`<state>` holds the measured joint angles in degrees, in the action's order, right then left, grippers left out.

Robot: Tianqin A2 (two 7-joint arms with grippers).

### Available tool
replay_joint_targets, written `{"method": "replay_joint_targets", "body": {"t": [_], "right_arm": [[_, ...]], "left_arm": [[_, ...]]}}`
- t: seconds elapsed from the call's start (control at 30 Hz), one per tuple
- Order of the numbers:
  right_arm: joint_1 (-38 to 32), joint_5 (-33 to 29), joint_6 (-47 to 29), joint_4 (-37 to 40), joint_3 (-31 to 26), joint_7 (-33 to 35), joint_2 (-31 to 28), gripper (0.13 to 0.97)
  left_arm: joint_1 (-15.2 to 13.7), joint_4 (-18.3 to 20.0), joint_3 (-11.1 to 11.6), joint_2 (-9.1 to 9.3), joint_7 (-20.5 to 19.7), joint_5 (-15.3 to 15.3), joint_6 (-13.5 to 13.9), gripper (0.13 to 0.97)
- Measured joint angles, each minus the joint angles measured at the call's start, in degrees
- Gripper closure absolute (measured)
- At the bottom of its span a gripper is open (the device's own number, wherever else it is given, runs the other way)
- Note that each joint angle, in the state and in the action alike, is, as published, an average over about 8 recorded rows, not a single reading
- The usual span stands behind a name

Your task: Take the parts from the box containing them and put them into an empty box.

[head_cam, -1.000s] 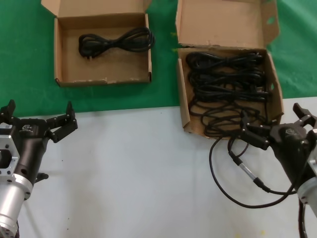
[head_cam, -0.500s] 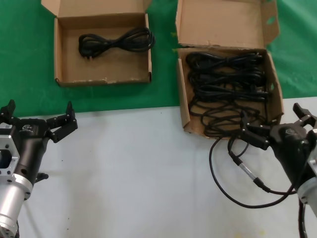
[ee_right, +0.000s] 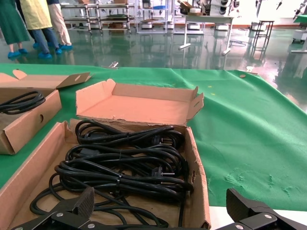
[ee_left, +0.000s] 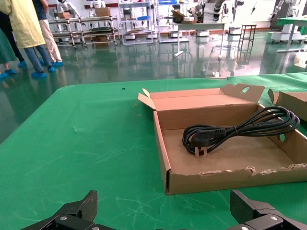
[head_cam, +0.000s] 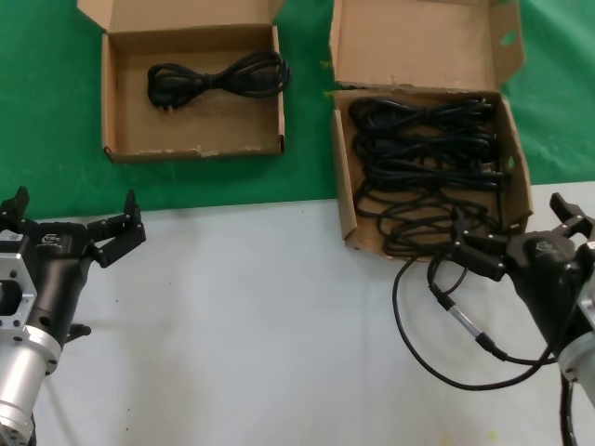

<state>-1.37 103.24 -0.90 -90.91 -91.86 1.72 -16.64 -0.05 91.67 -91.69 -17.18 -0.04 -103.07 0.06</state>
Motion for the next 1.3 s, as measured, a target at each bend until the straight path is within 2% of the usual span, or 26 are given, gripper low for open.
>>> {"method": "replay_joint_targets", "body": {"t": [1.3], "right_arm": [[0.00,0.00,0.00,0.00,0.00,0.00,0.00,0.129]], "left_arm": [[0.00,0.00,0.00,0.00,0.00,0.00,0.00,0.132]]}}
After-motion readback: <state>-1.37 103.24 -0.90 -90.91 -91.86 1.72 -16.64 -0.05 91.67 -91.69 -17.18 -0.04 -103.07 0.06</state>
